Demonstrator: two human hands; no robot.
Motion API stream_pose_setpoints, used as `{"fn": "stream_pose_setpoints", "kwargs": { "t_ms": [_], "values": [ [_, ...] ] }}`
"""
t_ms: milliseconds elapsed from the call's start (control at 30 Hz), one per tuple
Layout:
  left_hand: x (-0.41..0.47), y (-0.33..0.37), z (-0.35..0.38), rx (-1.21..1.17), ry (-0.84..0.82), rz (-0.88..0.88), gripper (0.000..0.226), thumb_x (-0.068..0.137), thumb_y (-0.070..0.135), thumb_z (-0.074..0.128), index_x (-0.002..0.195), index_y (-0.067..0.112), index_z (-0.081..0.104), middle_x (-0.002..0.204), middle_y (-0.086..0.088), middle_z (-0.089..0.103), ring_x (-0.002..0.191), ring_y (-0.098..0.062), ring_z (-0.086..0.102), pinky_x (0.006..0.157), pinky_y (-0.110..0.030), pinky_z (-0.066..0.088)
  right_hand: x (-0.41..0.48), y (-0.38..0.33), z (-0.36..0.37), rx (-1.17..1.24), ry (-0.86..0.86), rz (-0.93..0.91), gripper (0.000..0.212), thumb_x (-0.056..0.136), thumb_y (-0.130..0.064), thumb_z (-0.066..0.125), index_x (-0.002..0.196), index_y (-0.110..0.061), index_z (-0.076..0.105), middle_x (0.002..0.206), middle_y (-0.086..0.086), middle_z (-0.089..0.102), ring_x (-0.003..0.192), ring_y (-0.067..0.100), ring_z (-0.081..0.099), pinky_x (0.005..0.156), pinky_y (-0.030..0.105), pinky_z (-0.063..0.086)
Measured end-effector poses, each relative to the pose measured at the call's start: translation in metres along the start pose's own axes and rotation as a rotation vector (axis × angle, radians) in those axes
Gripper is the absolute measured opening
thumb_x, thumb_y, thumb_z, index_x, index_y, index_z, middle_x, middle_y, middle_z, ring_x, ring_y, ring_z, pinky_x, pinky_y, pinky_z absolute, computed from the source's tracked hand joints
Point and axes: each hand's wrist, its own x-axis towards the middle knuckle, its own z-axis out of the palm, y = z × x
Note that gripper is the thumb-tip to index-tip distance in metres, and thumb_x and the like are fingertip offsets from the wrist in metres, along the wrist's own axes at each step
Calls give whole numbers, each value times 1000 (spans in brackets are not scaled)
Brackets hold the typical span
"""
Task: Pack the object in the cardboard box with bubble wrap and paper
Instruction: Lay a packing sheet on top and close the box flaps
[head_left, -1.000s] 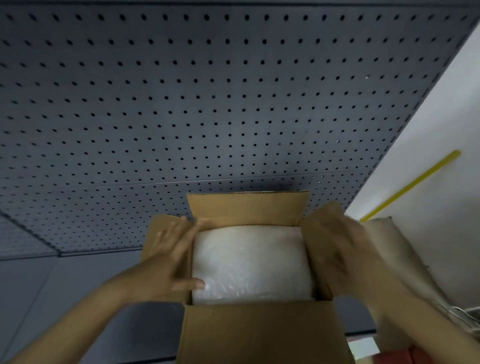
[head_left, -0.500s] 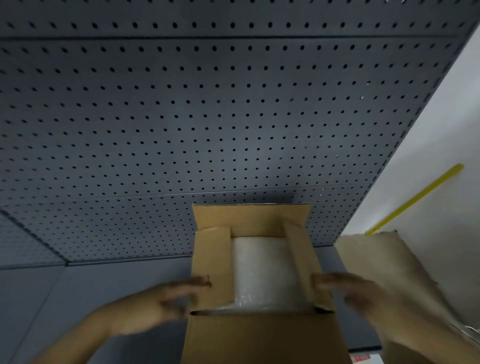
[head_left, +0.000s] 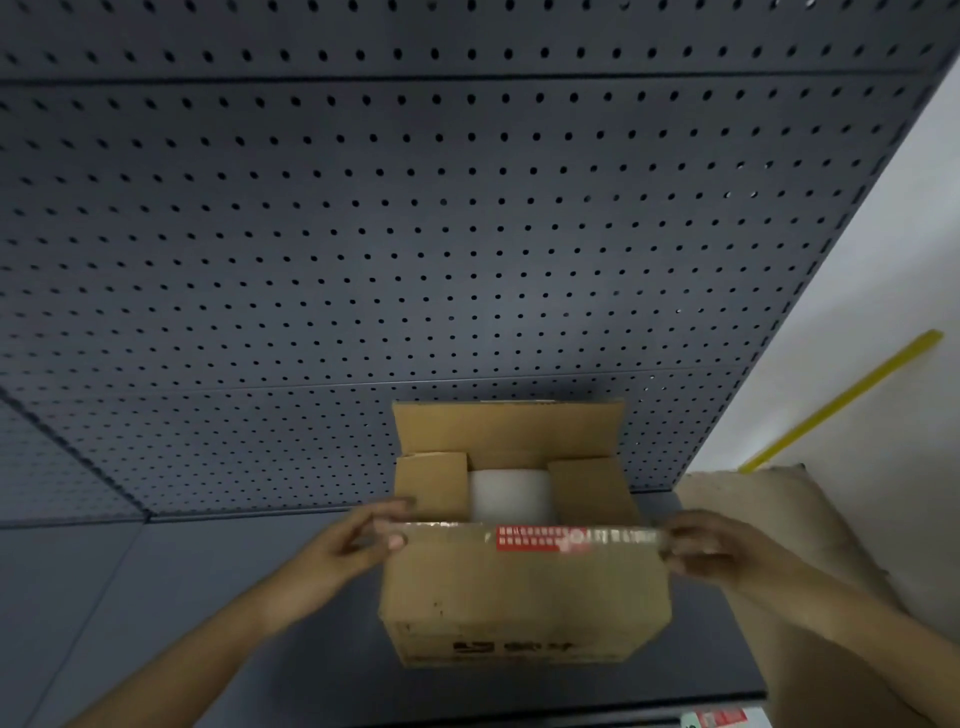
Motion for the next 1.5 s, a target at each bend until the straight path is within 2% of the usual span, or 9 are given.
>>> {"fn": "stream_pose_setpoints", "kwargs": {
  "t_ms": [100,200,300,433,633,700,767,1033,1500],
  "values": [
    [30,-8,8,160,263,-61,110,58,46,85,145,29,20,135,-4,43,133,-24,37,111,-43,33,25,-30,14,-75,17,15,121,32,-56,91,136,-22,40,129,7,53,114,21,54,88,27,48],
    [53,-11,-2,283,231,-169,140,59,34,88,146,33,-21,160,-3,-5,147,-26,-5,118,-50,10,33,-31,19,-90,44,98,149,28,-48,94,150,-21,12,152,8,26,140,30,27,104,42,37],
    [69,2,-13,572,173,-116,160,43,48,91,132,39,-42,153,8,-35,143,-21,-27,118,-54,-1,51,-36,2,-529,151,88,158,35,-60,88,147,-34,-20,159,2,-10,147,33,-5,116,54,17],
    [80,20,-12,691,91,44,164,41,41,93,127,39,-47,155,6,-29,144,-16,-21,119,-51,1,72,-62,10,-1145,180,-236,167,31,-70,82,134,-34,-44,148,4,-45,137,40,-35,113,65,-9],
    [61,-5,-18,746,156,367,126,58,52,82,145,47,-9,142,13,35,129,-7,39,110,-43,30,79,-76,26,-1447,38,-413,161,44,-61,84,131,-30,-49,161,9,2,148,33,-6,113,62,-12],
    [50,-20,-16,867,67,470,78,81,56,60,143,53,12,143,12,39,132,-7,41,109,-41,37,70,-67,23,-1365,-89,-358,134,65,-50,78,144,-32,-29,159,1,20,148,23,11,118,56,-7],
    [40,-33,-11,950,-14,456,52,93,58,30,143,47,25,149,6,31,138,-9,32,116,-35,31,59,-55,26,-1312,-232,-296,90,90,-33,57,150,-30,-11,162,-1,4,149,19,-1,121,44,-7],
    [41,-39,8,1222,147,419,55,102,39,6,142,20,39,133,-15,54,124,-28,55,100,-42,47,73,-36,25,-1322,-383,-224,61,104,-27,25,149,-25,-16,154,-9,-29,134,10,-32,117,44,-13],
    [33,-32,19,1349,195,435,63,101,35,0,131,15,53,121,-12,63,110,-25,65,88,-30,53,61,-24,28,-1140,-247,-339,59,105,-22,25,149,-28,-14,151,-15,-28,144,11,-24,117,40,-15]
  ]
}}
